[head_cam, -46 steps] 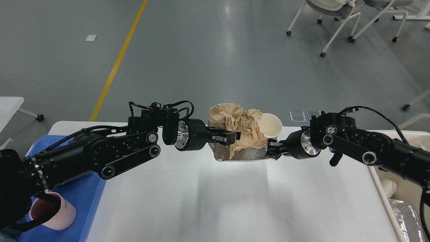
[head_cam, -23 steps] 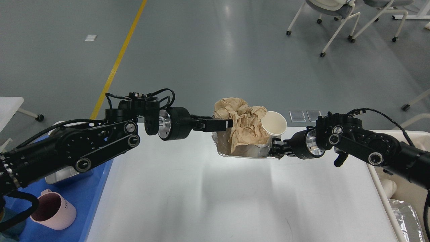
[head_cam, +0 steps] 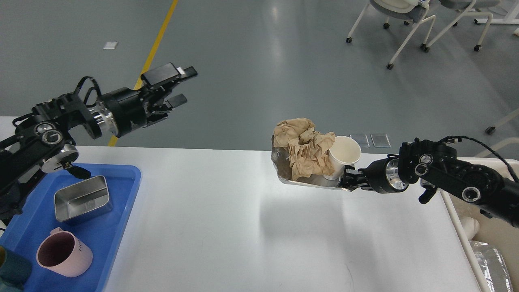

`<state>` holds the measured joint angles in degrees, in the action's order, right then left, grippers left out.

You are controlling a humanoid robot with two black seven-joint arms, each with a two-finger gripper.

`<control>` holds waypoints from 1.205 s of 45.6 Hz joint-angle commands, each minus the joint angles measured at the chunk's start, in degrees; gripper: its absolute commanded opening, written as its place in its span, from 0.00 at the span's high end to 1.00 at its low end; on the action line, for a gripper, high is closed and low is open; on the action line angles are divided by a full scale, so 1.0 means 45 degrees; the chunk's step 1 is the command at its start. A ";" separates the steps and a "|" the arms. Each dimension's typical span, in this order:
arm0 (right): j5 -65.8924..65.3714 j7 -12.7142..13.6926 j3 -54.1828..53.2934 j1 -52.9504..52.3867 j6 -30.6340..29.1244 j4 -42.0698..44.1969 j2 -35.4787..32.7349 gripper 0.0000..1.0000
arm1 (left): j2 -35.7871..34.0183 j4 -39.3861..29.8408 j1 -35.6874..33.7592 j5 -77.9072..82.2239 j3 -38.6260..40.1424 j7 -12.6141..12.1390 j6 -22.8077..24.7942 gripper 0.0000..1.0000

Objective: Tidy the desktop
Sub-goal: 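Carry the foil tray with the right gripper into the white bin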

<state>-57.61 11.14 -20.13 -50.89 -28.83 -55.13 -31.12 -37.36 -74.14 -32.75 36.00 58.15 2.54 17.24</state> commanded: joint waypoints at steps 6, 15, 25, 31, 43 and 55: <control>0.0790 0.0004 -0.0720 0.0605 0.0039 0.0024 -0.1091 1.00 | 0.1133 0.0907 0.2746 -0.3019 0.3581 0.0100 -0.0375 0.03; 0.1629 -0.0054 -0.1521 0.1444 0.0176 0.0063 -0.2457 1.00 | 0.2070 0.2294 0.3391 -0.4191 0.4461 0.0159 -0.0218 0.03; 0.3483 -0.0055 -0.2010 0.2342 0.0526 0.0414 -0.4020 1.00 | 0.3651 0.3271 0.3431 -0.4719 0.4734 0.0178 -0.0218 0.03; 0.5203 -0.0113 -0.2029 0.3280 0.0801 0.0862 -0.4938 1.00 | 0.4570 0.4285 0.3275 -0.4876 0.5203 0.0178 -0.0218 0.03; 0.6845 -0.0737 -0.2010 0.4725 0.0781 0.3635 -0.5135 1.00 | 0.5196 0.5675 0.2727 -0.4915 0.5301 0.0159 -0.0198 0.03; 0.7040 -0.0934 -0.1991 0.5312 0.0859 0.5880 -0.4374 1.00 | 0.5216 0.5675 0.2747 -0.4915 0.5164 0.0159 -0.0199 0.03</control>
<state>-26.66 6.86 -29.12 -27.96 -25.31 -33.56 -52.95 -13.90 -48.61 -20.48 13.89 81.56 3.25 16.41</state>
